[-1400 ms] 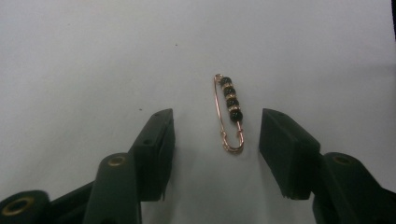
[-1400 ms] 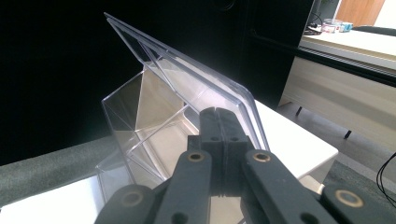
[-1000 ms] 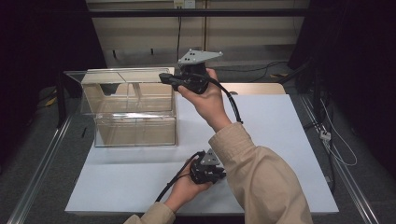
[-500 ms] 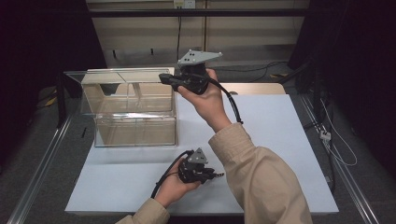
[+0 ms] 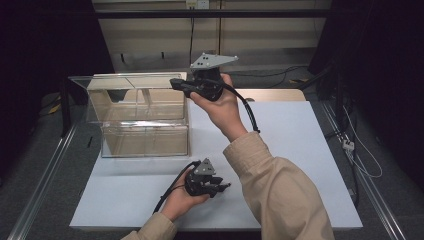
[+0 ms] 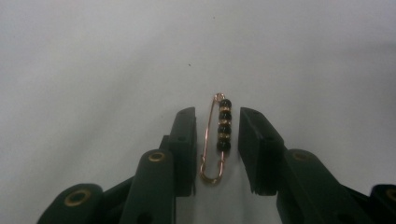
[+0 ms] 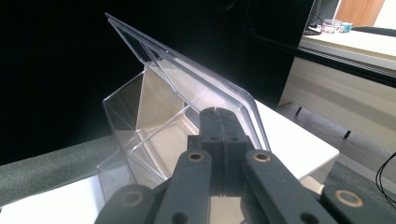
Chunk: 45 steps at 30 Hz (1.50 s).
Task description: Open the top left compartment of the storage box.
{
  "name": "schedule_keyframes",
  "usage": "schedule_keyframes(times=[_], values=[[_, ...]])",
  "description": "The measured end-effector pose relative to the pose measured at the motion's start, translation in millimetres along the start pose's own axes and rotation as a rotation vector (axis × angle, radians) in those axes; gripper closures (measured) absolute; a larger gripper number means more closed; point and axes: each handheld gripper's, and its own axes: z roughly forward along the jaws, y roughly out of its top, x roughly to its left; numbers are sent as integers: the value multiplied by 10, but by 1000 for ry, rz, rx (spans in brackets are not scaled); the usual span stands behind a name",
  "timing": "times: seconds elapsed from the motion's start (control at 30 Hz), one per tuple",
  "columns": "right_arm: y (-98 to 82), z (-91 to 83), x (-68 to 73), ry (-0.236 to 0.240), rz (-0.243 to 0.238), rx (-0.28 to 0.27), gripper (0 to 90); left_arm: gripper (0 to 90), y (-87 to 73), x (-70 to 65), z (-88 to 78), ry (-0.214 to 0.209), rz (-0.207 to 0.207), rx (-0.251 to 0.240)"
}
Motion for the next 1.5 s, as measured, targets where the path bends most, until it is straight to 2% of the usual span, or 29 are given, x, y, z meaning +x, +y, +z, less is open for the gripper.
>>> schedule_keyframes(times=[0.03,0.07,0.1,0.13,0.2,0.27,0.3,0.33,0.37,0.4,0.43,0.47,0.5,0.57,0.7,0.83,0.87,0.9,1.0,1.3,1.37,1.43,1.47,1.5], values=[[0,0,1,0,-1,0,900,658,-2,-6,6,-3,-4,-3],[0,-2,1,0,-1,0,900,661,4,-14,10,11,24,11],[-1,-2,0,0,-1,0,900,667,20,-26,-6,24,53,46],[-1,-1,0,0,0,-1,900,685,12,-46,8,24,67,29],[-2,3,-3,0,2,-2,900,737,23,-64,23,25,72,26],[-4,9,-1,0,1,-1,900,826,24,-70,22,18,45,29],[-5,12,1,-1,1,1,900,843,26,-66,24,17,35,25],[-5,12,3,-1,0,1,900,844,28,-66,25,11,19,20],[-6,13,3,-1,1,0,900,845,31,-49,17,10,27,29],[-7,14,4,0,2,1,900,846,29,-43,13,3,4,25],[-7,13,5,-1,2,1,900,846,31,-30,-2,-11,-9,33],[-7,14,6,-1,1,1,900,845,43,-23,-35,-7,-13,62],[-8,16,7,0,1,1,900,846,23,-18,-22,-21,-35,0],[-7,18,8,0,1,1,900,845,39,14,-87,-28,-53,16],[-6,22,4,1,6,-1,900,845,51,46,-184,-35,-85,11],[-7,31,14,2,4,-1,900,845,79,74,-292,-42,-76,5],[-6,31,16,3,6,-2,900,846,96,82,-345,-42,-68,30],[-5,30,17,4,7,-5,900,845,100,100,-375,-47,-61,27],[-3,28,22,3,4,-3,900,845,105,110,-483,-55,-79,18],[17,33,33,2,5,-1,900,846,130,186,-853,-44,-88,15],[22,34,38,1,4,1,900,845,142,201,-912,-37,-91,17],[22,34,42,3,2,0,900,846,147,237,-967,-50,-96,19],[22,35,43,2,2,0,900,846,149,242,-989,-29,-98,24],[23,34,45,2,3,0,900,846,147,264,-1011,-40,-95,21]])
